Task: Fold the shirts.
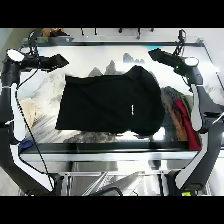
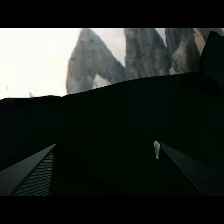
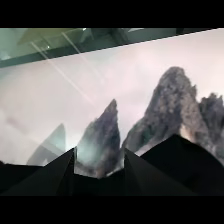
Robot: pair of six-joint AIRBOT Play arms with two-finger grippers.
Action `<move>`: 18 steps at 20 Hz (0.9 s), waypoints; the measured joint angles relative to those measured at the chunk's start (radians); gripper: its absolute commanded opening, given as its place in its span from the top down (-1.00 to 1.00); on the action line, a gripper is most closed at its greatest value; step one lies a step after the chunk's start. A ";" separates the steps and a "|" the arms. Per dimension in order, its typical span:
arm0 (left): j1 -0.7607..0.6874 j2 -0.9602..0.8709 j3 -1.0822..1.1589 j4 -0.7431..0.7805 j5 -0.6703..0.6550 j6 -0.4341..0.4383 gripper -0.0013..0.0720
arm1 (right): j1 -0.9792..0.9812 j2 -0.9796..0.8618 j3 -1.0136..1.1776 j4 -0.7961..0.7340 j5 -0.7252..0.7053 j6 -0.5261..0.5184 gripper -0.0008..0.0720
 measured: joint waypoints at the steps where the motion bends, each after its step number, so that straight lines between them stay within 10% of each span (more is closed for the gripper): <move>1: 0.012 -0.002 0.011 0.000 -0.026 -0.007 -0.96 | -0.026 0.008 0.002 -0.010 0.039 0.027 0.34; 9: 0.187 0.048 -0.186 0.010 -0.441 -0.069 -0.96 | -0.236 0.177 -0.090 -0.230 0.521 0.251 0.35; 16: 0.300 0.146 -0.668 0.008 -0.393 0.004 -0.95 | -0.329 0.479 -0.612 -0.290 0.615 0.256 0.35; 18: 0.319 0.152 -0.732 0.007 -0.354 0.024 -0.46 | -0.361 0.568 -0.751 -0.299 0.599 0.248 0.36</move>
